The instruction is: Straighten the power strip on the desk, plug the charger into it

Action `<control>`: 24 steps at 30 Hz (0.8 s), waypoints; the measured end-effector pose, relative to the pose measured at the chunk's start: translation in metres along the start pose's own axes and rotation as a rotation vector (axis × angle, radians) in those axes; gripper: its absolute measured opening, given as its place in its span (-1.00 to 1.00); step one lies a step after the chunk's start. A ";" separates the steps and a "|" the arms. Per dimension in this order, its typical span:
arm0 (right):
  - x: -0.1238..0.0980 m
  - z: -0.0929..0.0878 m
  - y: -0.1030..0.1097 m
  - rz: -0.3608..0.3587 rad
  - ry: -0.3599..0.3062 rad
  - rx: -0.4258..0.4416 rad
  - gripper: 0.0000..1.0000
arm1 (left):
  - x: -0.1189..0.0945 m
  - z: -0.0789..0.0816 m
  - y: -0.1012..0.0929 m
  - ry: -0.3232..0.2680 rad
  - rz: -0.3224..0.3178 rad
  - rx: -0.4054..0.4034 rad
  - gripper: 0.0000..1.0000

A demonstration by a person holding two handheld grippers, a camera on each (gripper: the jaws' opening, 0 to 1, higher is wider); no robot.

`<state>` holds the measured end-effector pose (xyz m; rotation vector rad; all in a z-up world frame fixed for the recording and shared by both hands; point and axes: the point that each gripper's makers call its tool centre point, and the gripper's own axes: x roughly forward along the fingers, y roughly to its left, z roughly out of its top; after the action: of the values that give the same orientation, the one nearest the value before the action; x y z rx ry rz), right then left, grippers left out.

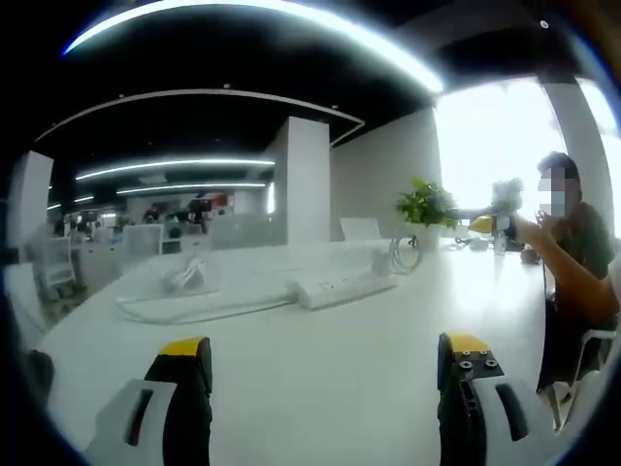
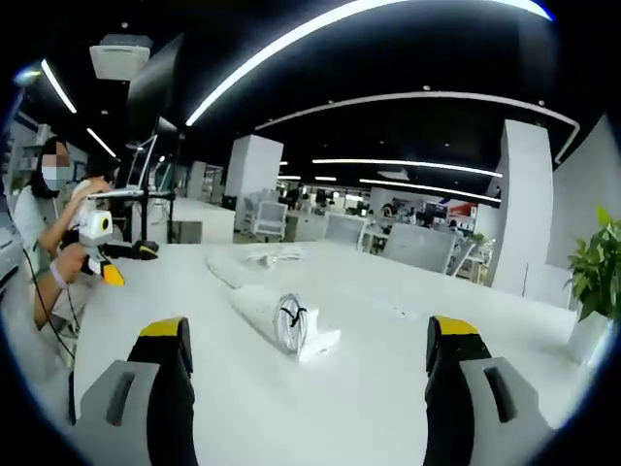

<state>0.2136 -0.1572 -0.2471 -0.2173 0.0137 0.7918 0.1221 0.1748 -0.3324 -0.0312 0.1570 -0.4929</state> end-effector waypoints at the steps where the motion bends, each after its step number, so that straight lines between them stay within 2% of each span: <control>1: -0.002 -0.001 0.001 -0.001 -0.004 0.005 0.99 | 0.000 0.000 0.000 0.000 0.001 0.000 0.98; 11: -0.018 -0.017 0.004 -0.046 -0.044 0.058 0.99 | 0.001 0.001 0.003 -0.001 0.010 0.004 0.98; 24: -0.029 -0.032 0.004 -0.093 -0.057 0.085 0.99 | 0.000 0.005 0.003 -0.014 0.010 0.000 0.98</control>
<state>0.1921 -0.1814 -0.2766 -0.1135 -0.0164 0.7028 0.1242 0.1772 -0.3279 -0.0339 0.1436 -0.4830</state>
